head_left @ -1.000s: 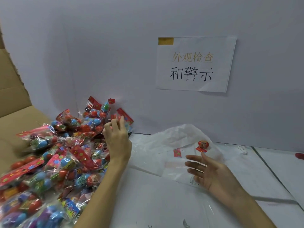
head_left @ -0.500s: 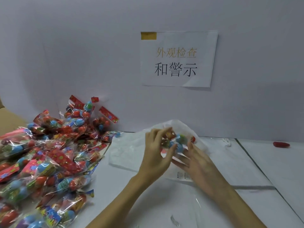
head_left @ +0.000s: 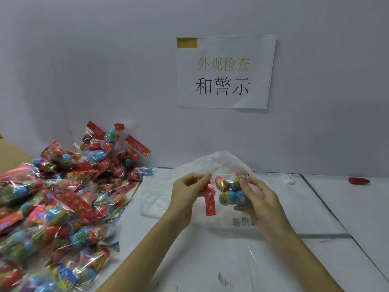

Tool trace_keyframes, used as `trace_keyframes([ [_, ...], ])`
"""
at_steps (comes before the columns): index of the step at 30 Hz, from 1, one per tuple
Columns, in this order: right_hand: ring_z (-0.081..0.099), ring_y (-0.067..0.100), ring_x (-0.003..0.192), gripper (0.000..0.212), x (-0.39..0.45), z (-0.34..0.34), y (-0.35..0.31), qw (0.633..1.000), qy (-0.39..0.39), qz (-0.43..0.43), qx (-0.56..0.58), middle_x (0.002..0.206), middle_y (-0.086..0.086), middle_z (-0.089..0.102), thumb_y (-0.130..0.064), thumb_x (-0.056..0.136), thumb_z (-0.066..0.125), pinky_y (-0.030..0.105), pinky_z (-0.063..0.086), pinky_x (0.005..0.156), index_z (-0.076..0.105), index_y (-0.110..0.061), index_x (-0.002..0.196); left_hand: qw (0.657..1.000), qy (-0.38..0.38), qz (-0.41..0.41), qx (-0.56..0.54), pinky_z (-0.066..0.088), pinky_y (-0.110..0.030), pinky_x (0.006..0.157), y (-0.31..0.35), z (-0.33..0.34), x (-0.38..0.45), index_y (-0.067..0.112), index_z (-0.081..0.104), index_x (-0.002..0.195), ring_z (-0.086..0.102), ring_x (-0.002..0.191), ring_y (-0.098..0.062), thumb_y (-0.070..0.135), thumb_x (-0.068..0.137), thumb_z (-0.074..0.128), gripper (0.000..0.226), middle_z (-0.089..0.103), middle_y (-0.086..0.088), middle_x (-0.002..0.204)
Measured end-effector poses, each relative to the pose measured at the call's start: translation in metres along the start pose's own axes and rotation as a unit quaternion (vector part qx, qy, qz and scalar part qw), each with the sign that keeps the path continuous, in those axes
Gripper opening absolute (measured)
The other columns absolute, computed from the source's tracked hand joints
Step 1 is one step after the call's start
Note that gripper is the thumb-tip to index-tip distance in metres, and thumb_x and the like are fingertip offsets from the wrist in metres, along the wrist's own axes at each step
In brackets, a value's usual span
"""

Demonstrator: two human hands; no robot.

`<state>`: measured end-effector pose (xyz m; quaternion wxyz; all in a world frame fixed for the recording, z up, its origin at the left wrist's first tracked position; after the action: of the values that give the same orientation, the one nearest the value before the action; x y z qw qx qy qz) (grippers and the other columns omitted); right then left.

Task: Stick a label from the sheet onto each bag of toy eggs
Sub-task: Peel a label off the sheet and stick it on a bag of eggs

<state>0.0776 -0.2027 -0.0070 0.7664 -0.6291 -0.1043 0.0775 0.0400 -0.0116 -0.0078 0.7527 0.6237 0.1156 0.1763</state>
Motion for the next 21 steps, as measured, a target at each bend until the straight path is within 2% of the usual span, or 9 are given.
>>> trace_keyframes([
  [3, 0.077, 0.018, 0.082, 0.037, -0.002, 0.0, -0.002, 0.999, 0.024, -0.013, -0.035, 0.092, -0.001, 0.08, -0.052, 0.088, 0.071, 0.027, 0.06, 0.067, 0.071, -0.025, 0.112, 0.988, 0.031, 0.06, 0.138, 0.057, -0.019, 0.066, 0.005, 0.0, -0.002, 0.024, 0.072, 0.092, 0.069, 0.076, -0.01, 0.043, 0.094, 0.073, 0.019, 0.073, 0.0, 0.083],
  [6, 0.075, 0.008, 0.078, 0.036, -0.006, -0.004, -0.008, 0.996, 0.018, -0.043, -0.08, 0.089, -0.005, 0.08, -0.061, 0.084, 0.068, 0.017, 0.055, 0.058, 0.077, -0.029, 0.1, 0.978, -0.052, 0.072, 0.187, 0.054, -0.018, 0.072, 0.012, 0.008, -0.009, 0.035, 0.072, 0.105, 0.069, 0.092, -0.009, 0.066, 0.088, 0.067, 0.036, 0.073, 0.007, 0.1],
  [8, 0.076, 0.007, 0.081, 0.034, -0.006, -0.006, -0.008, 0.994, -0.003, -0.046, -0.095, 0.091, -0.005, 0.08, -0.062, 0.084, 0.068, 0.016, 0.055, 0.059, 0.079, -0.033, 0.097, 0.974, -0.103, 0.077, 0.187, 0.052, -0.016, 0.073, 0.011, 0.016, -0.014, 0.037, 0.075, 0.109, 0.068, 0.096, -0.007, 0.063, 0.089, 0.069, 0.034, 0.074, 0.012, 0.106],
  [11, 0.077, 0.016, 0.088, 0.047, -0.005, -0.003, -0.005, 0.989, -0.05, -0.017, -0.134, 0.094, -0.001, 0.08, -0.065, 0.087, 0.059, 0.026, 0.062, 0.069, 0.081, -0.026, 0.103, 0.979, -0.103, 0.089, 0.151, 0.052, -0.016, 0.069, 0.009, 0.021, -0.018, 0.029, 0.079, 0.093, 0.069, 0.088, -0.011, 0.045, 0.093, 0.076, 0.016, 0.076, 0.007, 0.096],
  [13, 0.077, 0.023, 0.089, 0.052, -0.004, -0.002, -0.004, 0.985, -0.066, -0.008, -0.157, 0.094, 0.0, 0.081, -0.063, 0.094, 0.05, 0.034, 0.064, 0.079, 0.079, -0.021, 0.104, 0.989, -0.083, 0.061, 0.106, 0.054, -0.018, 0.07, 0.011, 0.019, -0.017, 0.023, 0.079, 0.087, 0.071, 0.087, -0.014, 0.041, 0.09, 0.078, 0.019, 0.078, 0.0, 0.093],
  [14, 0.077, 0.023, 0.087, 0.053, -0.003, -0.002, -0.004, 0.984, -0.07, -0.013, -0.166, 0.093, -0.001, 0.081, -0.062, 0.096, 0.047, 0.033, 0.063, 0.078, 0.079, -0.02, 0.104, 0.993, -0.082, 0.037, 0.076, 0.055, -0.019, 0.071, 0.011, 0.018, -0.016, 0.021, 0.08, 0.086, 0.072, 0.087, -0.015, 0.041, 0.087, 0.079, 0.021, 0.078, -0.004, 0.095],
  [17, 0.076, 0.018, 0.07, 0.052, -0.005, -0.001, -0.006, 0.971, -0.08, -0.043, -0.221, 0.084, -0.002, 0.079, -0.058, 0.097, 0.043, 0.023, 0.058, 0.062, 0.077, -0.018, 0.102, 0.994, -0.1, -0.029, -0.03, 0.056, -0.023, 0.071, 0.01, 0.018, -0.019, 0.014, 0.081, 0.087, 0.074, 0.09, -0.019, 0.035, 0.082, 0.082, 0.021, 0.078, -0.012, 0.103],
  [20, 0.066, 0.013, 0.048, 0.058, -0.004, -0.007, -0.007, 0.943, -0.042, -0.077, -0.322, 0.062, 0.001, 0.071, -0.059, 0.099, 0.037, 0.024, 0.054, 0.048, 0.071, -0.014, 0.086, 0.997, -0.064, 0.0, -0.043, 0.057, -0.025, 0.073, 0.012, 0.018, -0.018, 0.021, 0.081, 0.082, 0.073, 0.091, -0.019, 0.038, 0.076, 0.083, 0.018, 0.079, -0.008, 0.102],
  [21, 0.064, 0.013, 0.045, 0.059, -0.004, -0.009, -0.008, 0.943, -0.037, -0.074, -0.321, 0.059, 0.002, 0.07, -0.06, 0.099, 0.036, 0.024, 0.051, 0.044, 0.071, -0.014, 0.087, 0.998, -0.044, 0.025, -0.032, 0.057, -0.025, 0.074, 0.015, 0.016, -0.018, 0.025, 0.08, 0.082, 0.072, 0.092, -0.018, 0.041, 0.076, 0.083, 0.018, 0.078, -0.005, 0.1],
])
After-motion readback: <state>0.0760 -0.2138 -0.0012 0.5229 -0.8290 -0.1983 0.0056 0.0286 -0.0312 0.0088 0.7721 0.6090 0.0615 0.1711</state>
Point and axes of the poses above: each hand's wrist, its own x-axis towards the middle knuckle, its own z-axis out of the palm, y = z × x, the point moved 3 cm from there along x, towards the middle knuckle
